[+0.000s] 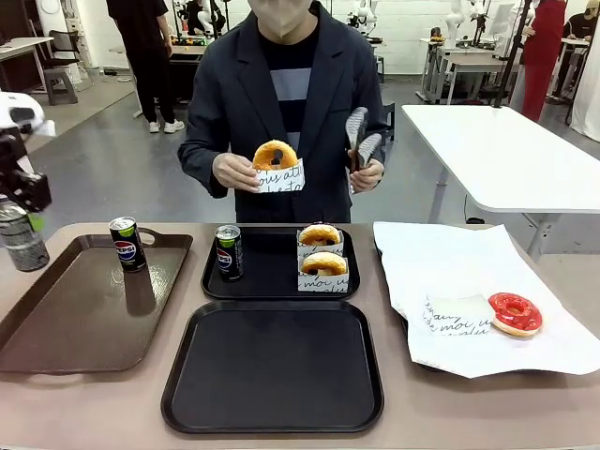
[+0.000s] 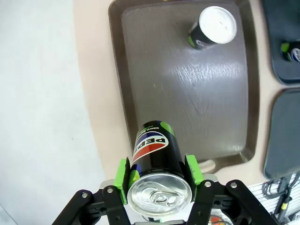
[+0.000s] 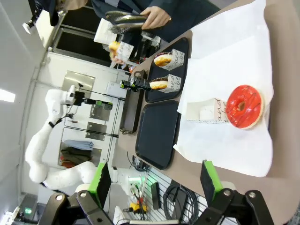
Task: Set up donuts and drinks on trays.
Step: Pick up one Pepsi coke from the Handle tray and place it on the Flat Tray without a Pepsi coke.
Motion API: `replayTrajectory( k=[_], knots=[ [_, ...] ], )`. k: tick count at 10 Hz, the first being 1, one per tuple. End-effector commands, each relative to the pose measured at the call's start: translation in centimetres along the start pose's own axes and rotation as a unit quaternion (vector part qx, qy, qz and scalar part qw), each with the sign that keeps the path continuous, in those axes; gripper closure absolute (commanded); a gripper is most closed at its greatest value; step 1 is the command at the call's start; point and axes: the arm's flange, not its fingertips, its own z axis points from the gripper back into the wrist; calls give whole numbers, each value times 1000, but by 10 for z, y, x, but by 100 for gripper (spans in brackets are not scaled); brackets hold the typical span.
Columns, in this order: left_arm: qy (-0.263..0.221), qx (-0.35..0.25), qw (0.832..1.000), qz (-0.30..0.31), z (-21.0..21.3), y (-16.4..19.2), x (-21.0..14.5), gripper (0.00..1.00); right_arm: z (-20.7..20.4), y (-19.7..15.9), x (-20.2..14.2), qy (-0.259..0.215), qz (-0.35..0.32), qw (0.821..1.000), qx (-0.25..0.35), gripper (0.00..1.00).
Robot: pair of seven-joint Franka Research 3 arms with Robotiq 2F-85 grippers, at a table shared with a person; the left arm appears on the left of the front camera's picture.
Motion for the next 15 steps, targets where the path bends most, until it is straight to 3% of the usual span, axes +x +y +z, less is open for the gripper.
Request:
replayTrajectory(
  k=[1, 5, 10, 15],
  knots=[
    [-21, 9, 1000, -20, 8, 1, -18, 100, 1, 0, 3, -10, 9, 1000, 12, 0],
    [-33, 1, 999, -38, 14, -11, -28, 100, 1, 0, 3, -10, 9, 1000, 12, 0],
    [-64, -11, 982, -179, 27, -109, -78, 100, 1, 0, 3, -10, 9, 1000, 12, 0],
    [-29, -24, 965, -258, 8, -196, -73, 100, 1, 0, 3, -10, 9, 1000, 12, 0]
  ],
)
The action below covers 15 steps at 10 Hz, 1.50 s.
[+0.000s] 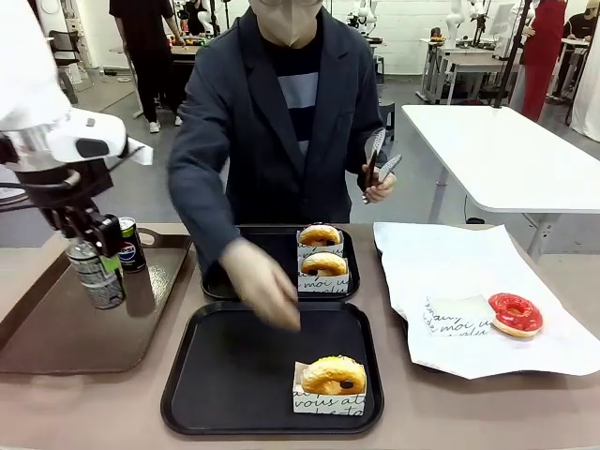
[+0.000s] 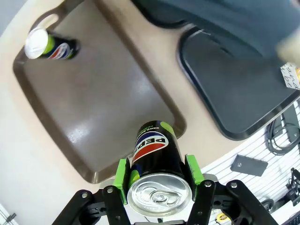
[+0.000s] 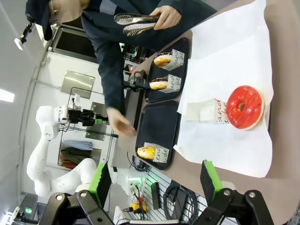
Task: Set up donuts and drinks on trays.
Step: Pick up one Pepsi coke from the Handle tray and place it on the Flat Tray without a Pepsi coke.
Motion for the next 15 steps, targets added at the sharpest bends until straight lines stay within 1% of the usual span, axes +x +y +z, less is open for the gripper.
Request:
replayTrajectory(
  k=[1, 2, 3, 4, 5, 6, 12, 13, 14, 15],
  knots=[
    [-5, -12, 999, -39, -8, -15, 27, 100, 1, 0, 3, -10, 9, 1000, 12, 0],
    [16, -13, 999, -39, -16, -13, 33, 100, 1, 0, 3, -10, 9, 1000, 12, 0],
    [25, -33, 998, -43, -20, -6, 37, 100, 1, 0, 3, -10, 9, 1000, 12, 0],
    [24, -47, 997, -49, -25, -6, 39, 100, 1, 0, 3, -10, 9, 1000, 12, 0],
    [11, -37, 999, -33, -26, -8, 37, 100, 1, 0, 3, -10, 9, 1000, 12, 0],
    [29, -21, 999, -37, -32, -16, 34, 100, 1, 0, 3, -10, 9, 1000, 12, 0],
    [29, -21, 999, -37, -32, -16, 34, 100, 1, 0, 3, -10, 9, 1000, 12, 0],
    [32, -25, 998, -38, -36, -17, 36, 41, 1, 0, 3, -10, 9, 1000, 12, 0],
    [18, -26, 998, -61, -31, -24, 41, 41, 1, 0, 3, -10, 9, 1000, 12, 0],
    [-3, -32, 995, -97, -24, -38, 47, 41, 1, 0, 3, -10, 9, 1000, 12, 0]
  ],
)
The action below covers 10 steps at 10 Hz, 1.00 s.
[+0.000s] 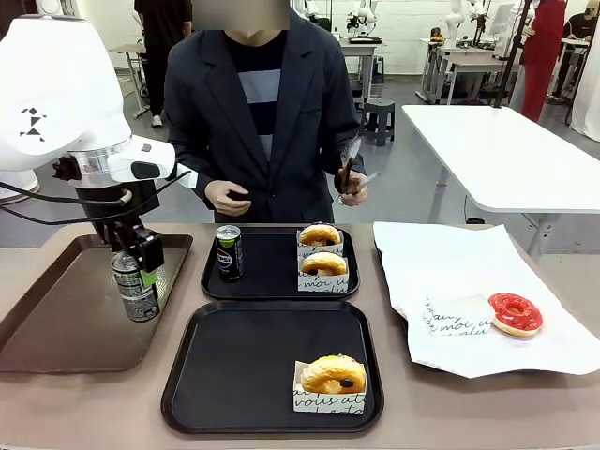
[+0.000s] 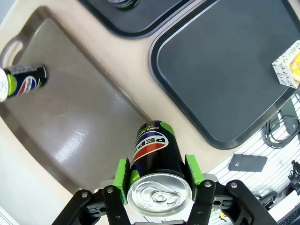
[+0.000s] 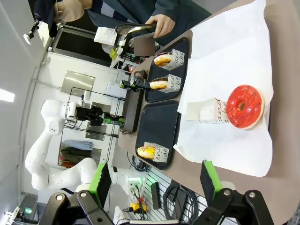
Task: Set up donuts and drinks on trays.
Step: Pick up one Pepsi coke from the Handle tray and place it on the Flat Tray without a Pepsi coke.
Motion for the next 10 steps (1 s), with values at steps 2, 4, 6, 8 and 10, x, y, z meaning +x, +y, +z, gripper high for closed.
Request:
replayTrajectory(
  k=[2, 4, 6, 8, 10],
  knots=[
    [-57, -4, 996, -70, 17, -39, 12, 41, 1, 0, 3, -10, 9, 1000, 12, 0],
    [-71, -4, 993, -90, 24, -57, 25, 41, 1, 0, 3, -10, 9, 1000, 12, 0],
    [-64, 3, 990, -124, 23, -77, 59, 41, 1, 0, 3, -10, 9, 1000, 12, 0],
    [-59, 1, 990, -129, 12, -96, 78, 41, 1, 0, 3, -10, 9, 1000, 12, 0],
    [-45, -11, 989, -141, 1, -108, 94, 41, 1, 0, 3, -10, 9, 1000, 12, 0]
  ],
)
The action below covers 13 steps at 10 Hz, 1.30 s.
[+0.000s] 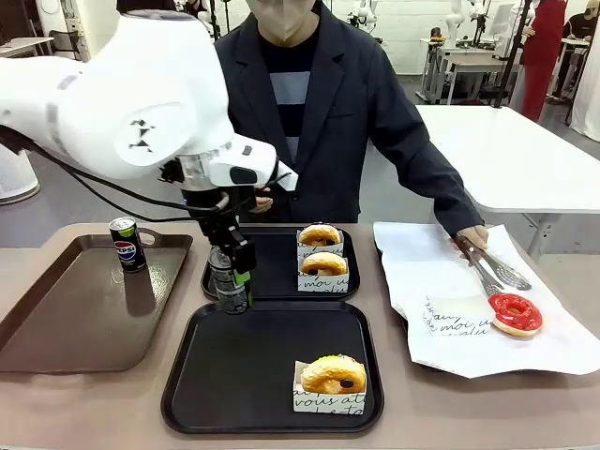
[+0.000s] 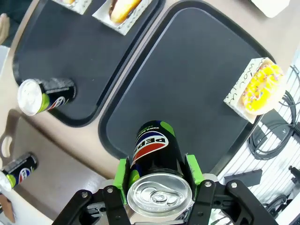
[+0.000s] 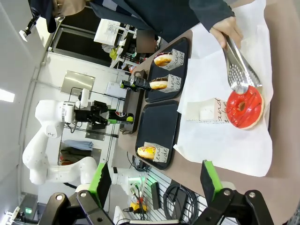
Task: Set up donuts and drinks on trays.
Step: Pick up one Pepsi coke from the Handle tray and place it on the Flat Tray without a Pepsi coke.
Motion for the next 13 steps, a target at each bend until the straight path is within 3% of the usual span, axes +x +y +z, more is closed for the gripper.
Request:
replayTrajectory(
  k=[1, 5, 6, 11, 13],
  knots=[
    [3, -7, 1000, -15, -2, -5, 22, 41, 0, 0, 3, -10, 9, 1000, 12, 0],
    [39, -13, 999, -25, -20, -22, 24, 41, 0, 0, 3, -10, 9, 1000, 12, 0],
    [16, -19, 999, -24, -23, -17, 27, 41, 0, 0, 3, -10, 9, 1000, 12, 0],
    [24, -22, 999, -25, -28, -18, 27, 41, 0, 0, 3, -10, 9, 1000, 12, 0],
    [1, -9, 1000, -29, -31, -16, 18, 41, 0, 0, 3, -10, 9, 1000, 12, 0]
  ],
)
